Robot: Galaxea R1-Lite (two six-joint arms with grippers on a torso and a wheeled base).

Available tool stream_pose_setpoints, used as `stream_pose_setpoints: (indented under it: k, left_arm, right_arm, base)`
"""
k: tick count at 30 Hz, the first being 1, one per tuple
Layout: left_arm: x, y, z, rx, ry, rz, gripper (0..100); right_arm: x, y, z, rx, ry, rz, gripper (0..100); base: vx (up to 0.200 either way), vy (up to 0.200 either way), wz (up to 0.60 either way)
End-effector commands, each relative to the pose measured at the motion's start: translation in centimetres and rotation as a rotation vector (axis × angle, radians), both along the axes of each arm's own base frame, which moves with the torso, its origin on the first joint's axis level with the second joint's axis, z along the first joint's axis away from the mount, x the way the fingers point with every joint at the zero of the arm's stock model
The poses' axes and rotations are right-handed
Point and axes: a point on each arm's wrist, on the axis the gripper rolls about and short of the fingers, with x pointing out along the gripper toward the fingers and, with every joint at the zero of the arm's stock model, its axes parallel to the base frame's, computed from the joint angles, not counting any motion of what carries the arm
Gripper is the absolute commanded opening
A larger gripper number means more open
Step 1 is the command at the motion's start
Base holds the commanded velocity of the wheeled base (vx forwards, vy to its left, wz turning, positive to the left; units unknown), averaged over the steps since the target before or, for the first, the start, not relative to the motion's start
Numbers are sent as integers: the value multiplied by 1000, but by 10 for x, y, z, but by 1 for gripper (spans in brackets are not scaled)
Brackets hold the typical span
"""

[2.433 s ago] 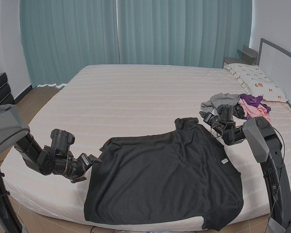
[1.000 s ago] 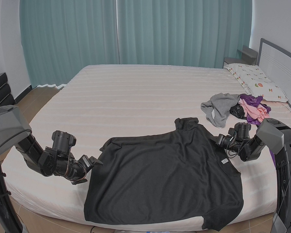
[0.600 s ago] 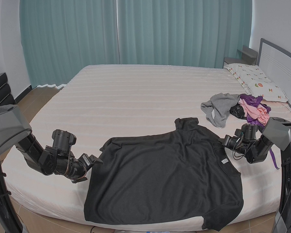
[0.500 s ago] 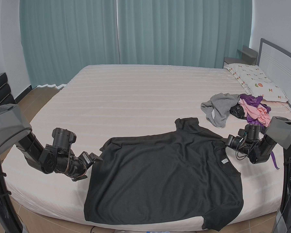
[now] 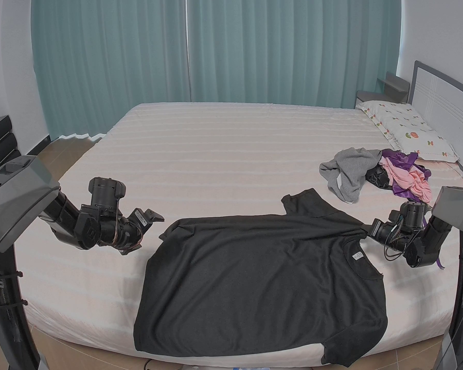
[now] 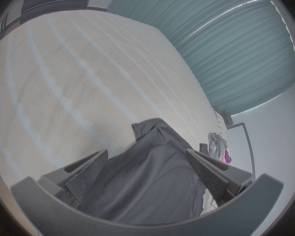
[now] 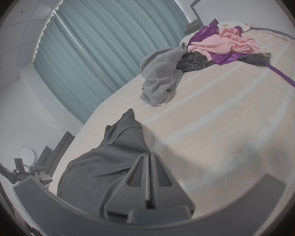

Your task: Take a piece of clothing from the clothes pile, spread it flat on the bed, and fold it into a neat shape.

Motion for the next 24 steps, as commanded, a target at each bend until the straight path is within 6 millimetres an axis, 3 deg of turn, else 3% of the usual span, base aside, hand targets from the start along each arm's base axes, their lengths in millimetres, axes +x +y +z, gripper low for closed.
stream_pose_setpoints:
  k: [1,13,24]
  left_arm:
    - [26,-3,-25,21,9,20,100]
    - [76,-13,-45,25,-79,0,100]
    - [74,-25,-62,105,-23,-74,100]
  right_arm:
    - [-4,-5,1,10,7,-22,0]
    - [-6,-2,-5,13,34,-20,0]
    - [-2,1,-8,36,41,-24,0]
  base:
    - [0,0,0]
    - [0,0,0]
    - [0,0,0]
